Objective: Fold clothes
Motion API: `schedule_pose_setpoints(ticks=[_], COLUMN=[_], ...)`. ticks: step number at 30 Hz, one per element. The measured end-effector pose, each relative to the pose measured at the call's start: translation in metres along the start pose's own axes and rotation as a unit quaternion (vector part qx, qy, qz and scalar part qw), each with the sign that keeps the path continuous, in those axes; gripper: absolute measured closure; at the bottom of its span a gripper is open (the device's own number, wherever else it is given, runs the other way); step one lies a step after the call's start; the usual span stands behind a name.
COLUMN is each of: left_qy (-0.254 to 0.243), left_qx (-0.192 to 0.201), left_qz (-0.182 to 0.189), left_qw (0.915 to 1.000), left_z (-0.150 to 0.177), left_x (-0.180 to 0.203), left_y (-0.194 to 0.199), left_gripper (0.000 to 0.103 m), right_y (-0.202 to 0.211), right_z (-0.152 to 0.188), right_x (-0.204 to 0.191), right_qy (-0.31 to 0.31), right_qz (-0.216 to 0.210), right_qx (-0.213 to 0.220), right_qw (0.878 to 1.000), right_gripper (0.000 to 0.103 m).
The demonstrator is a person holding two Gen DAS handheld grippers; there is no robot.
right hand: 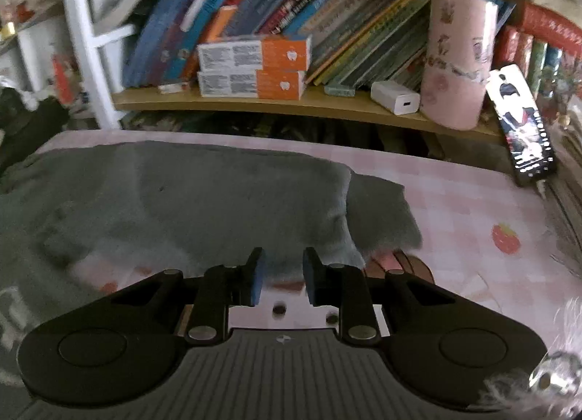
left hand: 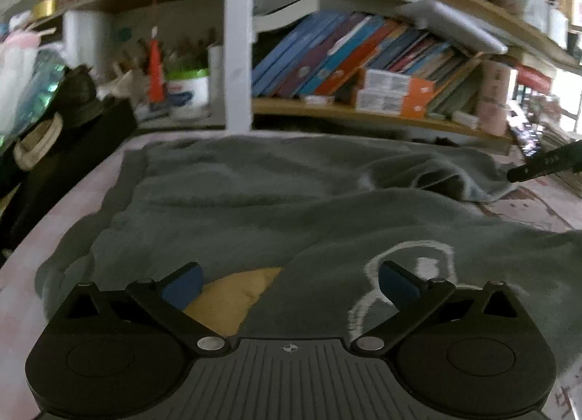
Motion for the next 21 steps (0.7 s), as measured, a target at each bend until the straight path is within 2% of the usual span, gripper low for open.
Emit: schedule_pose_setpoints(ticks=[3, 10, 15, 18, 21], left_qy=[0.015, 0.024, 0.034, 0.035, 0.036], left_qx=[-0.004, -0.007, -0.010, -0.009, -0.009], left_qz=[0.001, 0.003, 0.004, 0.005, 0.004], left_qw=[0.9999, 0.9997, 0.9994, 0.9993, 0.9993], left_z=[0.001, 0.001, 0.002, 0.002, 0.001], left_x=[-0.005, -0.007, -0.011, -0.011, -0.012], left_y=[-0.001, -0.002, -0.003, -0.002, -0.002], left_gripper=[0.000, 0.000, 0.000, 0.000, 0.000], right_y=[-0.027, -0.061, -0.079, -0.078, -0.061], right_z=[-0.003, -0.023, -0.036, -0.036, -0.033], right_x=[0.009, 0.032, 0.034, 0.028, 0.024], right_qy=[-0.005, 0.005, 0.011, 0.024, 0.014], right_qz=[0.020, 0.079, 0.103, 0.109, 0.093], right_qx=[-0.029, -0.018, -0.019, -0.014, 0.001], right_qw=[0.999, 0.997, 0.994, 0.994, 0.996], right_gripper=[0.088, 0.089, 0.089, 0.086, 0.077])
Point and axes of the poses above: each gripper's, at about its wrist camera, not at the fingertips, and y roughly against the way its jaws point, x to its right, z to its underside, the point moved 4 cm from there along -y, roughly the way its jaws point, and after that the axes turned 7 degrees about x, right-handed, at the moved point
